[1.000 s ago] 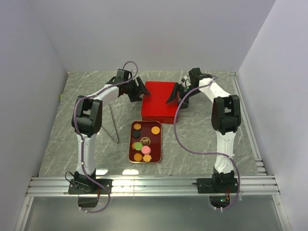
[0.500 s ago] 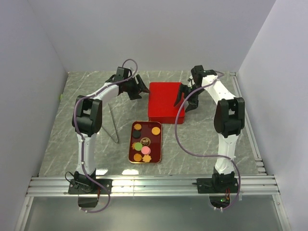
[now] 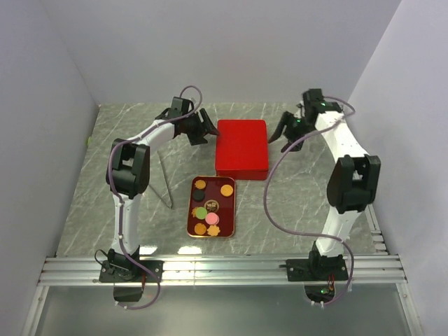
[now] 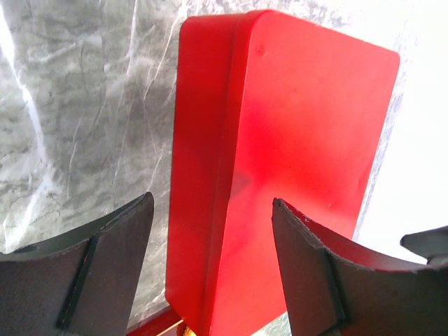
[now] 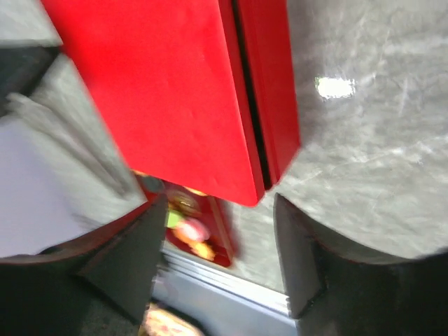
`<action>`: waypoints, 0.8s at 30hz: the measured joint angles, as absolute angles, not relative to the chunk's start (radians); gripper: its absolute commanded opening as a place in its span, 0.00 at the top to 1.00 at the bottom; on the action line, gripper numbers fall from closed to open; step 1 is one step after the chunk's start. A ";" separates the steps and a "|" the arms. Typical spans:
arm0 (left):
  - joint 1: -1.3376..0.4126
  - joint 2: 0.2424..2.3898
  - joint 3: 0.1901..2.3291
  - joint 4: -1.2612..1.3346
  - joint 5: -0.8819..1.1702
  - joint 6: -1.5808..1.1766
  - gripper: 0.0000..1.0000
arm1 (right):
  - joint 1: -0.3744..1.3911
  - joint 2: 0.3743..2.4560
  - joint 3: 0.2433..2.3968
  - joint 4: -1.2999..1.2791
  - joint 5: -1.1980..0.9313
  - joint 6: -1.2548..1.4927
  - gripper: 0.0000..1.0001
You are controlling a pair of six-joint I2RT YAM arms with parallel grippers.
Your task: Pack the cookies
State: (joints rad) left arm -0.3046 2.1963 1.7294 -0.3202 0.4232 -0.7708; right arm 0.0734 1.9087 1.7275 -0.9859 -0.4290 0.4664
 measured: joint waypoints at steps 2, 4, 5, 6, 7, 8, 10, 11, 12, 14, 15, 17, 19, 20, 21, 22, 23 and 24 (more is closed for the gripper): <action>-0.305 2.201 1.738 -0.319 0.424 -0.771 0.26 | 0.011 1.878 1.640 -0.908 -0.497 0.517 0.44; -0.305 2.206 1.743 -0.321 0.424 -0.771 0.26 | -0.051 1.887 1.580 -0.846 -0.546 0.565 0.56; -0.306 2.207 1.745 -0.321 0.424 -0.771 0.26 | -0.079 1.905 1.564 -0.821 -0.560 0.582 0.60; -0.306 2.208 1.745 -0.321 0.424 -0.771 0.26 | -0.100 1.930 1.560 -0.801 -0.573 0.598 0.64; -0.307 2.208 1.747 -0.323 0.423 -0.771 0.26 | -0.111 1.961 1.561 -0.783 -0.580 0.612 0.73; -0.308 2.208 1.749 -0.324 0.423 -0.771 0.26 | -0.114 1.991 1.568 -0.769 -0.591 0.620 0.77; -0.312 2.208 1.755 -0.325 0.420 -0.771 0.26 | -0.109 2.053 1.586 -0.748 -0.604 0.638 0.83; -0.314 2.208 1.759 -0.327 0.420 -0.771 0.26 | -0.105 2.074 1.593 -0.741 -0.609 0.643 0.85; -0.318 2.210 1.766 -0.332 0.419 -0.771 0.26 | -0.100 2.100 1.605 -0.738 -0.611 0.650 0.87; -0.327 2.218 1.792 -0.349 0.410 -0.770 0.26 | -0.090 2.145 1.631 -0.734 -0.615 0.657 0.89; -0.333 2.225 1.810 -0.357 0.404 -0.769 0.26 | -0.084 2.166 1.647 -0.730 -0.614 0.659 0.90; -0.346 2.241 1.847 -0.379 0.391 -0.763 0.26 | -0.071 2.205 1.688 -0.732 -0.614 0.663 0.90; -0.360 2.257 1.882 -0.400 0.377 -0.756 0.26 | -0.056 2.239 1.726 -0.724 -0.615 0.665 0.91; -0.366 2.263 1.895 -0.413 0.371 -0.752 0.26 | -0.046 2.254 1.740 -0.721 -0.616 0.665 0.91; -0.372 2.268 1.906 -0.426 0.364 -0.746 0.26 | -0.033 2.268 1.754 -0.722 -0.617 0.667 0.91; -0.377 2.273 1.916 -0.440 0.357 -0.742 0.26 | -0.020 2.282 1.767 -0.722 -0.619 0.669 0.91; -0.380 2.276 1.921 -0.448 0.351 -0.739 0.27 | -0.004 2.295 1.778 -0.721 -0.619 0.670 0.91; -0.385 2.279 1.926 -0.463 0.342 -0.735 0.27 | 0.013 2.306 1.789 -0.723 -0.611 0.665 0.91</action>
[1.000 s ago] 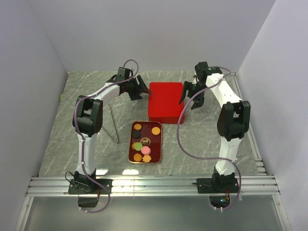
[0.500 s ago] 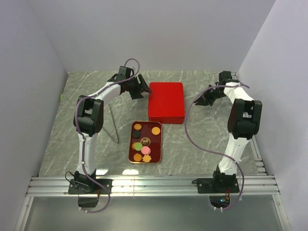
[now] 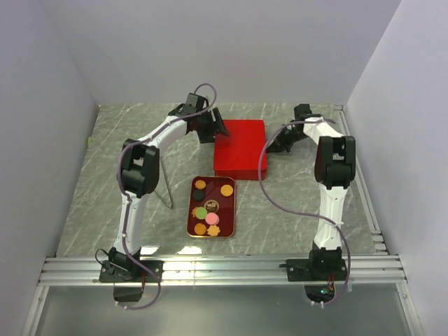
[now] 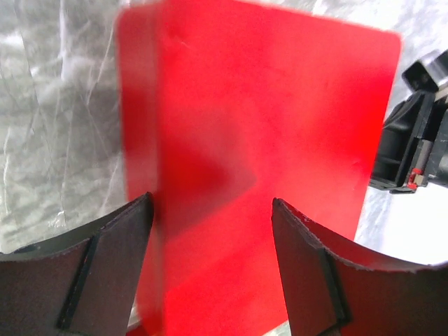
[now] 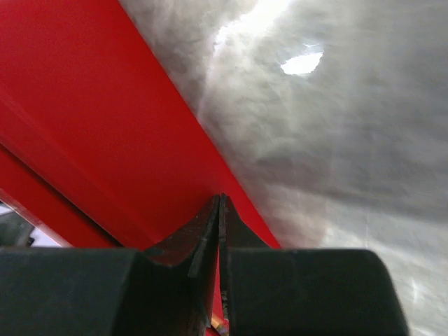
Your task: Pack the cookies
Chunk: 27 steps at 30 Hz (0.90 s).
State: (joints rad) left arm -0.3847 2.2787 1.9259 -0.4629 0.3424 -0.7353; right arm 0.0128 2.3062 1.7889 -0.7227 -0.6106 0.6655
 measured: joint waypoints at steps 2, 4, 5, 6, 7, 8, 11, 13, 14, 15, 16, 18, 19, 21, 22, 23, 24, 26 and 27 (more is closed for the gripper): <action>-0.390 2.283 1.932 -0.487 0.314 -0.719 0.27 | 0.038 2.319 1.805 -0.728 -0.601 0.665 0.91; -0.386 2.283 1.936 -0.508 0.297 -0.718 0.27 | 0.058 2.326 1.821 -0.734 -0.595 0.665 0.91; -0.383 2.283 1.941 -0.520 0.288 -0.718 0.27 | 0.067 2.329 1.830 -0.735 -0.595 0.665 0.91; -0.381 2.283 1.946 -0.530 0.278 -0.717 0.26 | 0.075 2.331 1.836 -0.735 -0.593 0.665 0.91; -0.380 2.283 1.953 -0.545 0.263 -0.717 0.26 | 0.083 2.333 1.844 -0.737 -0.591 0.665 0.91; -0.381 2.283 1.962 -0.559 0.251 -0.716 0.26 | 0.091 2.335 1.852 -0.740 -0.589 0.665 0.91; -0.383 2.283 1.989 -0.612 0.212 -0.710 0.26 | 0.106 2.341 1.871 -0.743 -0.587 0.665 0.91; -0.387 2.283 2.003 -0.641 0.189 -0.702 0.26 | 0.115 2.347 1.882 -0.743 -0.587 0.668 0.91; -0.389 2.283 2.008 -0.651 0.179 -0.699 0.26 | 0.118 2.350 1.887 -0.744 -0.587 0.669 0.91; -0.390 2.283 2.009 -0.660 0.170 -0.695 0.26 | 0.122 2.355 1.897 -0.747 -0.587 0.669 0.91; -0.392 2.283 2.009 -0.669 0.158 -0.691 0.26 | 0.125 2.361 1.907 -0.749 -0.588 0.670 0.91; -0.393 2.283 2.003 -0.672 0.141 -0.690 0.25 | 0.130 2.368 1.919 -0.748 -0.587 0.672 0.91; -0.393 2.279 1.996 -0.667 0.136 -0.690 0.25 | 0.133 2.371 1.925 -0.749 -0.587 0.673 0.91; -0.395 2.266 1.973 -0.655 0.128 -0.689 0.24 | 0.134 2.373 1.927 -0.745 -0.587 0.677 0.91; -0.396 2.261 1.966 -0.653 0.125 -0.688 0.24 | 0.136 2.373 1.927 -0.744 -0.588 0.679 0.91; -0.397 2.258 1.963 -0.652 0.123 -0.687 0.23 | 0.137 2.373 1.927 -0.743 -0.588 0.680 0.91; -0.397 2.256 1.961 -0.653 0.121 -0.686 0.21 | 0.138 2.373 1.927 -0.742 -0.588 0.682 0.91; -0.397 2.255 1.960 -0.652 0.122 -0.682 0.16 | 0.141 2.374 1.927 -0.739 -0.588 0.683 0.92; -0.397 2.254 1.960 -0.651 0.124 -0.681 0.15 | 0.142 2.374 1.927 -0.738 -0.588 0.683 0.92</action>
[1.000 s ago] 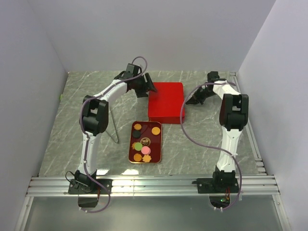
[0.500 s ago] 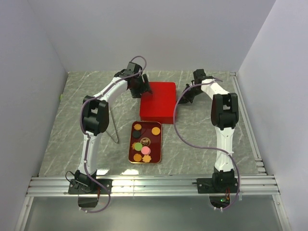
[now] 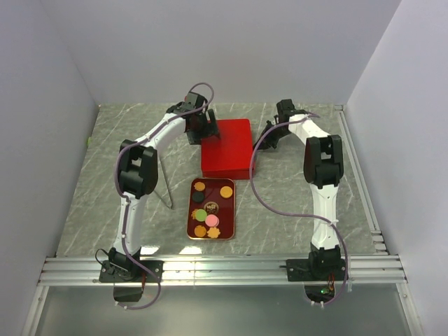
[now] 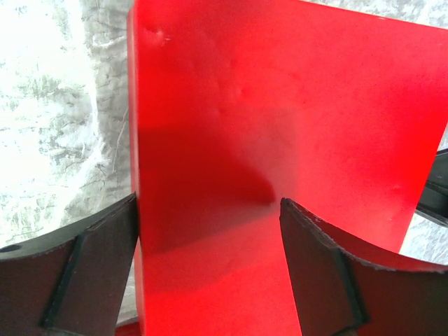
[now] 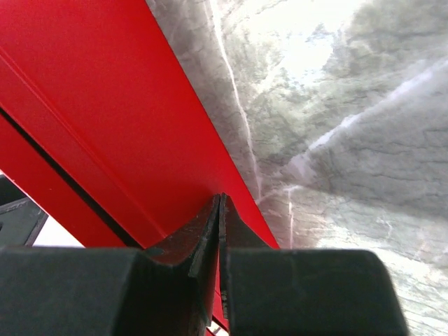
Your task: Pack the cookies
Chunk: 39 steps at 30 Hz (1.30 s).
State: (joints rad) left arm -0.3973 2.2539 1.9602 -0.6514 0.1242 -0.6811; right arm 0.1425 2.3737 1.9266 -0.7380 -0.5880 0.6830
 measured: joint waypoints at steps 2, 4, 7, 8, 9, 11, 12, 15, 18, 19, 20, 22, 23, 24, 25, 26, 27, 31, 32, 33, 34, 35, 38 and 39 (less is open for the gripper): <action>-0.398 2.251 1.960 -0.651 0.125 -0.675 0.11 | 0.147 2.374 1.927 -0.735 -0.587 0.683 0.92; -0.398 2.246 1.953 -0.645 0.125 -0.672 0.10 | 0.152 2.374 1.927 -0.733 -0.587 0.683 0.92; -0.398 2.214 1.900 -0.603 0.130 -0.669 0.04 | 0.155 2.374 1.927 -0.731 -0.588 0.683 0.92; -0.398 2.198 1.874 -0.587 0.133 -0.669 0.03 | 0.157 2.374 1.927 -0.731 -0.588 0.683 0.92; -0.398 2.185 1.856 -0.580 0.135 -0.669 0.02 | 0.159 2.374 1.927 -0.729 -0.589 0.683 0.92; -0.398 2.162 1.831 -0.582 0.138 -0.670 0.02 | 0.162 2.374 1.927 -0.725 -0.590 0.683 0.92; -0.398 2.157 1.828 -0.585 0.140 -0.670 0.02 | 0.163 2.374 1.927 -0.723 -0.590 0.683 0.92; -0.398 2.153 1.827 -0.588 0.140 -0.670 0.01 | 0.164 2.374 1.927 -0.720 -0.590 0.683 0.93; -0.402 2.154 1.843 -0.618 0.121 -0.669 0.01 | 0.165 2.374 1.927 -0.716 -0.596 0.685 0.93; -0.406 2.158 1.863 -0.648 0.111 -0.669 0.01 | 0.166 2.374 1.927 -0.715 -0.597 0.686 0.93; -0.412 2.165 1.894 -0.686 0.094 -0.668 0.01 | 0.168 2.374 1.927 -0.714 -0.596 0.686 0.93; -0.426 2.177 1.960 -0.744 0.060 -0.663 0.01 | 0.172 2.374 1.927 -0.713 -0.596 0.687 0.93; -0.433 2.185 1.993 -0.766 0.041 -0.657 0.01 | 0.173 2.374 1.927 -0.713 -0.595 0.687 0.93; -0.439 2.191 2.024 -0.785 0.026 -0.653 0.01 | 0.173 2.375 1.928 -0.715 -0.595 0.686 0.93; -0.445 2.199 2.051 -0.799 0.009 -0.647 0.00 | 0.174 2.376 1.930 -0.716 -0.596 0.686 0.94; -0.451 2.209 2.078 -0.815 -0.007 -0.642 0.00 | 0.175 2.378 1.931 -0.717 -0.596 0.686 0.94; -0.455 2.215 2.098 -0.826 -0.023 -0.638 0.01 | 0.176 2.378 1.931 -0.717 -0.595 0.686 0.94; -0.468 2.258 2.116 -0.874 -0.078 -0.620 0.01 | 0.181 2.378 1.932 -0.718 -0.595 0.686 0.94; -0.468 2.270 2.116 -0.891 -0.084 -0.620 0.01 | 0.183 2.378 1.932 -0.717 -0.596 0.686 0.94; -0.468 2.280 2.114 -0.904 -0.083 -0.622 0.01 | 0.186 2.378 1.932 -0.717 -0.596 0.686 0.94; -0.468 2.288 2.113 -0.910 -0.084 -0.623 0.01 | 0.188 2.378 1.933 -0.717 -0.595 0.686 0.94; -0.468 2.290 2.101 -0.907 -0.086 -0.624 0.01 | 0.190 2.378 1.935 -0.719 -0.594 0.685 0.95; -0.467 2.279 2.066 -0.888 -0.086 -0.632 0.01 | 0.191 2.378 1.938 -0.720 -0.595 0.683 0.95; -0.467 2.272 2.053 -0.879 -0.088 -0.634 0.01 | 0.191 2.378 1.938 -0.720 -0.595 0.683 0.95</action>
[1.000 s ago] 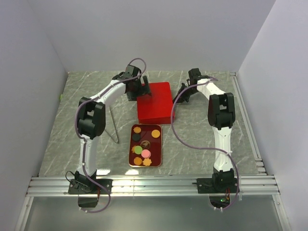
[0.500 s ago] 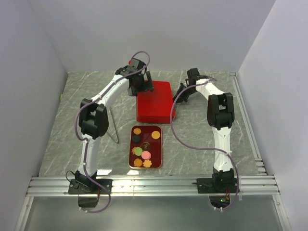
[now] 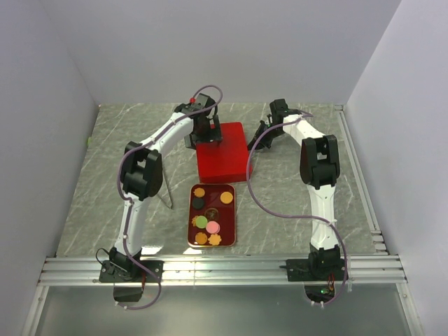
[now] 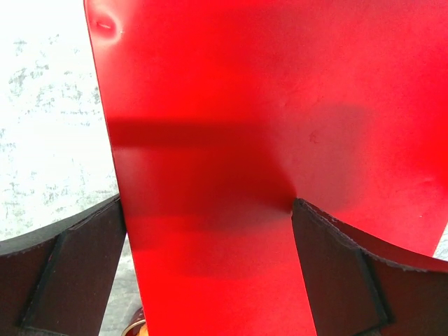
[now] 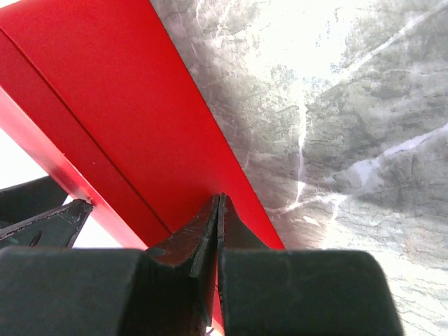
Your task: Pack the cookies
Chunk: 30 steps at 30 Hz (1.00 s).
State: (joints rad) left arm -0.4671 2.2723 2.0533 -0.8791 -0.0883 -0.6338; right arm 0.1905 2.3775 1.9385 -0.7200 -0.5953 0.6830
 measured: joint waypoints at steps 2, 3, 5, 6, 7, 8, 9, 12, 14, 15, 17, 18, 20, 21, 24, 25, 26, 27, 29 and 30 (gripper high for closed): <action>-0.467 2.263 2.038 -0.871 -0.092 -0.639 0.01 | 0.191 2.378 1.938 -0.720 -0.596 0.683 0.95; -0.467 2.262 2.037 -0.871 -0.094 -0.640 0.01 | 0.191 2.378 1.938 -0.720 -0.595 0.682 0.95; -0.467 2.261 2.037 -0.873 -0.095 -0.640 0.01 | 0.192 2.378 1.938 -0.719 -0.595 0.683 0.95; -0.467 2.260 2.037 -0.874 -0.096 -0.640 0.01 | 0.192 2.378 1.938 -0.719 -0.596 0.683 0.95; -0.467 2.260 2.037 -0.874 -0.097 -0.640 0.01 | 0.192 2.378 1.938 -0.719 -0.596 0.683 0.96; -0.467 2.260 2.037 -0.875 -0.097 -0.640 0.01 | 0.192 2.378 1.938 -0.719 -0.596 0.683 0.96; -0.467 2.260 2.037 -0.876 -0.097 -0.640 0.01 | 0.192 2.378 1.938 -0.719 -0.596 0.683 0.96; -0.467 2.260 2.037 -0.876 -0.097 -0.640 0.00 | 0.193 2.378 1.941 -0.722 -0.594 0.679 0.96; -0.467 2.259 2.037 -0.876 -0.099 -0.640 0.01 | 0.193 2.378 1.945 -0.727 -0.592 0.673 0.96; -0.467 2.259 2.037 -0.876 -0.099 -0.640 0.01 | 0.193 2.378 1.946 -0.728 -0.591 0.670 0.96; -0.465 2.257 2.037 -0.877 -0.098 -0.640 0.00 | 0.193 2.377 1.946 -0.728 -0.591 0.667 0.94; -0.463 2.256 2.037 -0.879 -0.097 -0.640 0.01 | 0.192 2.377 1.946 -0.728 -0.590 0.665 0.93; -0.455 2.255 2.037 -0.881 -0.091 -0.639 0.01 | 0.192 2.373 1.946 -0.731 -0.587 0.662 0.88; -0.449 2.254 2.037 -0.881 -0.086 -0.639 0.00 | 0.192 2.370 1.946 -0.734 -0.587 0.661 0.85; -0.429 2.242 2.037 -0.882 -0.073 -0.639 0.01 | 0.184 2.351 1.946 -0.750 -0.579 0.654 0.75; -0.417 2.231 2.035 -0.881 -0.067 -0.639 0.01 | 0.181 2.339 1.946 -0.756 -0.573 0.651 0.73; -0.406 2.218 2.032 -0.881 -0.064 -0.639 0.00 | 0.178 2.328 1.946 -0.760 -0.566 0.649 0.72; -0.393 2.198 2.024 -0.877 -0.059 -0.639 0.00 | 0.173 2.314 1.946 -0.767 -0.562 0.645 0.71; -0.364 2.149 2.007 -0.876 -0.051 -0.638 0.00 | 0.159 2.280 1.946 -0.780 -0.549 0.639 0.70; -0.351 2.119 1.994 -0.870 -0.050 -0.638 0.00 | 0.152 2.264 1.949 -0.788 -0.540 0.636 0.69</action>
